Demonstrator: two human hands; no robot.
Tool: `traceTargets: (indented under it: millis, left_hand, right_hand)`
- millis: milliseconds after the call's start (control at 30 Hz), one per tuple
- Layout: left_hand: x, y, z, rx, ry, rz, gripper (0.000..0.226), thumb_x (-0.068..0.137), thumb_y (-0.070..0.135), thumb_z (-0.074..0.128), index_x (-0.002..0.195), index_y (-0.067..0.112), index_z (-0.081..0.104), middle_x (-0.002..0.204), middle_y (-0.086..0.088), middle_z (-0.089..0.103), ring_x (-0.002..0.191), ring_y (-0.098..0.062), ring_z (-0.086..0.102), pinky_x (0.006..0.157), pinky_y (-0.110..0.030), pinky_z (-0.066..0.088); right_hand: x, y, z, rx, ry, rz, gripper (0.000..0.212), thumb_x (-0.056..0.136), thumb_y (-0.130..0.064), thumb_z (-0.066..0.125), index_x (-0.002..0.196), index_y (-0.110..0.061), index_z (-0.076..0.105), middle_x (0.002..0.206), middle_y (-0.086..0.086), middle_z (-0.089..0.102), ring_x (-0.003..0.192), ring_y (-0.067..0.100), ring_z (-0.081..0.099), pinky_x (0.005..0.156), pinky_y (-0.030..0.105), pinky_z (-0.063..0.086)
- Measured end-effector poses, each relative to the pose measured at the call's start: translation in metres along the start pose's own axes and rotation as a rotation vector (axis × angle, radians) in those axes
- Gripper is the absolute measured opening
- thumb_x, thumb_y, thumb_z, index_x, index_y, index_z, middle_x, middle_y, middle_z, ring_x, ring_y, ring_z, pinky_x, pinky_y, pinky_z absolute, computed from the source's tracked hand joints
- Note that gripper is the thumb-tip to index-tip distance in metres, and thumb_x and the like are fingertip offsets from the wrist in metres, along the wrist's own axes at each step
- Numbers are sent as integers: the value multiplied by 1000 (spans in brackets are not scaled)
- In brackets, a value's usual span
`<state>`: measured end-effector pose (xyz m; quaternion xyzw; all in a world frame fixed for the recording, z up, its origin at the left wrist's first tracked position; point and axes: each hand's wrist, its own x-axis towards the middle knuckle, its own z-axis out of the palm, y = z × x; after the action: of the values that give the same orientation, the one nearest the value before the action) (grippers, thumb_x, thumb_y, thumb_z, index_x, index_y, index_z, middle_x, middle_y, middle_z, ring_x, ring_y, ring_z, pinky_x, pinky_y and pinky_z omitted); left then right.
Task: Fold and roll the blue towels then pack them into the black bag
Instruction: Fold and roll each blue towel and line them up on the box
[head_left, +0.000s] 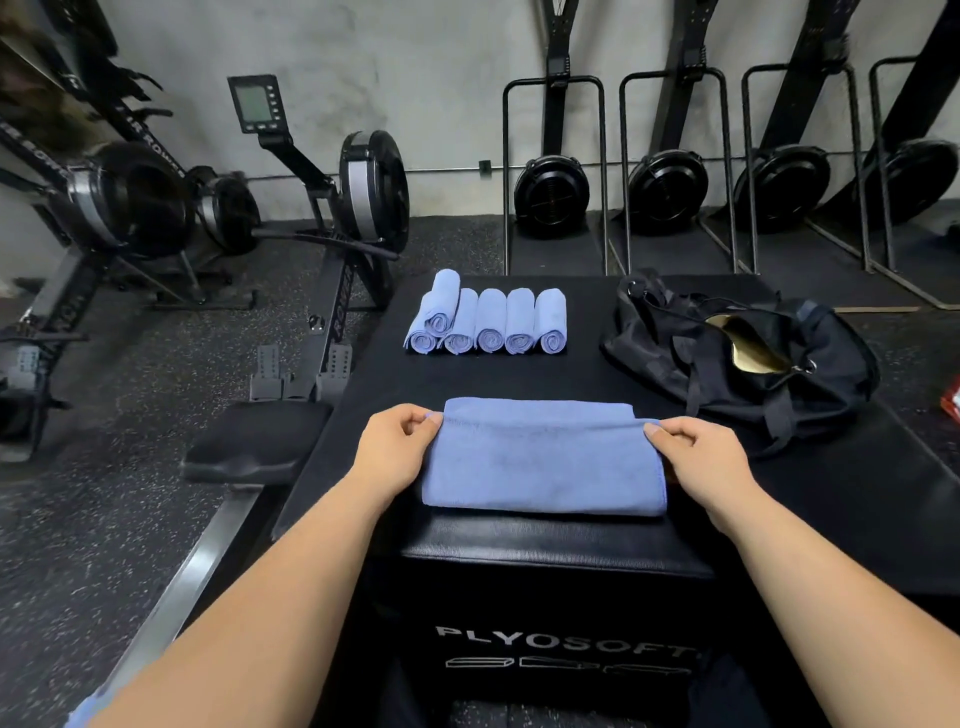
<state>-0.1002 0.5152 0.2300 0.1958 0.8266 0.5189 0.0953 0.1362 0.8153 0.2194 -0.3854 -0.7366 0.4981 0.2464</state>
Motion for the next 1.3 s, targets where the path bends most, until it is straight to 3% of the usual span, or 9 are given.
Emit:
traceTargets:
  millis: [100,233,400,500,600,733,933,1067,1300]
  left_hand:
    - [28,6,9,18,10,-17,13,98,32,72,89,25,77,73,10,69,65,-6,59,68,-25,46]
    - [57,12,24,-5,85,-23,12,97,33,73,90,25,77,79,7,71,70,-7,60,72,-26,46]
    - [54,-14,48,22,5,-60,28,95,26,72,121,32,64,78,10,73,76,-7,67,82,-29,51]
    - [44,-34,50,-30,15,2,30,95,17,70,116,38,67,94,15,77,79,-10,68,84,-26,51]
    - [48,-40,48,6,-15,37,23,97,18,71,107,38,76,94,2,77,84,-17,67,84,-26,52]
    - [51,-42,47,67,-75,7,32,96,24,72,124,40,71,87,3,73,79,-9,64,86,-30,53]
    - [55,-36,46,153,-182,18,54,98,25,71,149,28,54,138,9,61,112,-12,62,104,-31,47]
    - [58,-33,42,166,-243,1,64,97,26,72,155,25,46,149,10,52,126,-12,56,111,-30,42]
    - [61,-30,43,287,-294,-1,69,99,26,70,160,19,38,162,8,37,141,-13,44,115,-24,30]
  right_hand:
    - [26,-4,8,-5,-7,39,10,92,-33,79,90,-24,81,79,-3,78,79,24,75,89,51,62]
    - [60,-2,15,49,43,106,12,88,-35,79,85,-23,80,81,1,78,77,23,73,85,54,63]
    - [58,17,33,-125,67,55,27,89,-36,75,116,-37,69,83,-15,77,94,10,70,92,38,54]
    - [47,24,36,-147,72,-46,19,92,-26,74,107,-38,74,87,-18,76,87,-3,67,83,25,48]
    - [46,27,35,-182,61,-92,18,92,-21,75,100,-35,81,94,-18,77,89,-1,68,86,26,50]
    - [46,26,36,-172,59,-61,34,89,-13,71,115,-35,77,103,-12,74,87,0,65,81,25,45]
    - [50,25,37,-245,11,-61,43,94,-13,65,132,-30,69,123,-13,66,90,-11,57,81,26,39]
    - [54,28,38,-328,-15,-87,44,98,-13,62,140,-27,65,138,-12,62,93,4,58,88,25,37]
    - [63,32,48,-492,-52,-133,44,104,-12,55,148,-18,56,155,-2,51,136,24,53,109,33,40]
